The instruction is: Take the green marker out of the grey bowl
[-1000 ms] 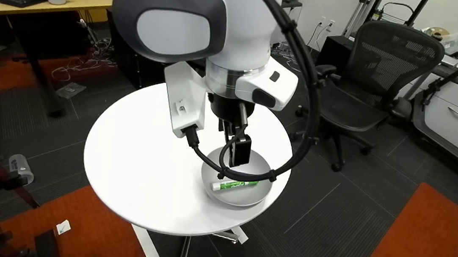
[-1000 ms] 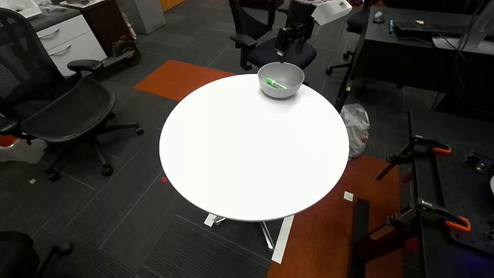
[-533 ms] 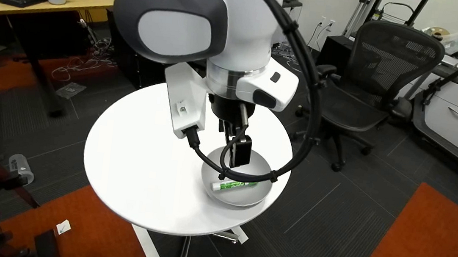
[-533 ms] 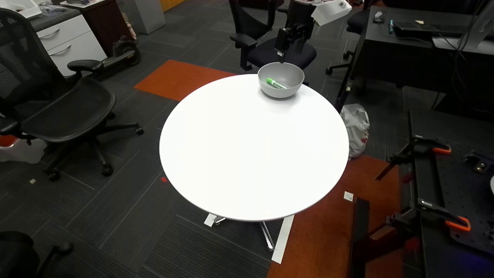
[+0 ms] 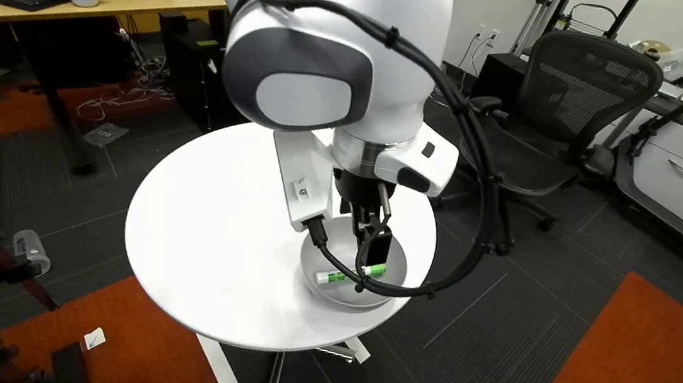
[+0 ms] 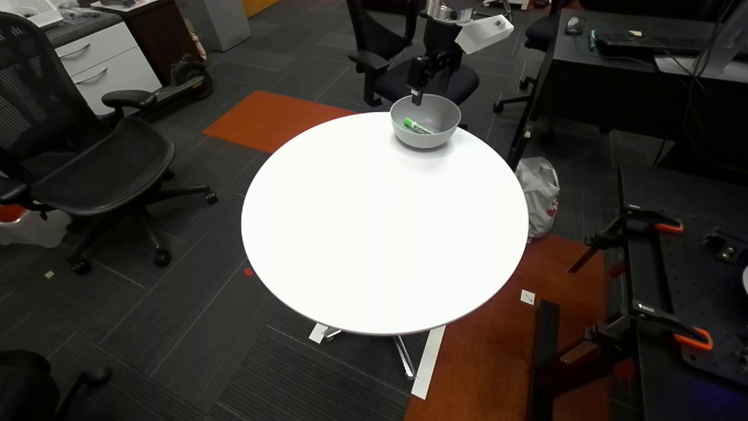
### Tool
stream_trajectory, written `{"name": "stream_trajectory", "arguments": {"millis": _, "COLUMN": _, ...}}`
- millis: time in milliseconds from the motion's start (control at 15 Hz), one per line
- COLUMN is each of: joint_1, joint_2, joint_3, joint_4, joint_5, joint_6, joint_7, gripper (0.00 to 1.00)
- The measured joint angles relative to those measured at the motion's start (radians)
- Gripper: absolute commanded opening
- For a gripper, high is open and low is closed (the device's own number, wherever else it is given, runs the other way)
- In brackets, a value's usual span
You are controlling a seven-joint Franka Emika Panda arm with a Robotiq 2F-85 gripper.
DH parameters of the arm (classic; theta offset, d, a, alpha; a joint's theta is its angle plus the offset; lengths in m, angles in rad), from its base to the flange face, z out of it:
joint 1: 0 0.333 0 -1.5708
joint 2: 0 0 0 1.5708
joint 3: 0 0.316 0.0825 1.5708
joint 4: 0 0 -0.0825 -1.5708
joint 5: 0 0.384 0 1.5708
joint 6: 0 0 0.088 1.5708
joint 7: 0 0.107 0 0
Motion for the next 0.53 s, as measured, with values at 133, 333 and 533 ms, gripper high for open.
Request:
{"name": "stream_trajectory", "arguments": {"millis": 133, "joint_1": -0.010, "joint_2": 0.032, "joint_3": 0.008, "joint_4": 0.034, "joint_5": 0.000, "joint_6": -0.012, "joint_7": 0.000, "gripper": 1.00}}
{"name": "stream_trajectory", "arguments": {"millis": 333, "joint_1": -0.019, "joint_2": 0.074, "joint_3": 0.015, "joint_4": 0.074, "joint_5": 0.000, "joint_6": -0.038, "joint_7": 0.000, "gripper": 1.00}}
{"name": "stream_trajectory", "arguments": {"millis": 533, "joint_1": -0.022, "joint_2": 0.112, "joint_3": 0.017, "joint_4": 0.112, "joint_5": 0.000, "joint_6": -0.062, "joint_7": 0.000, "gripper": 1.00}}
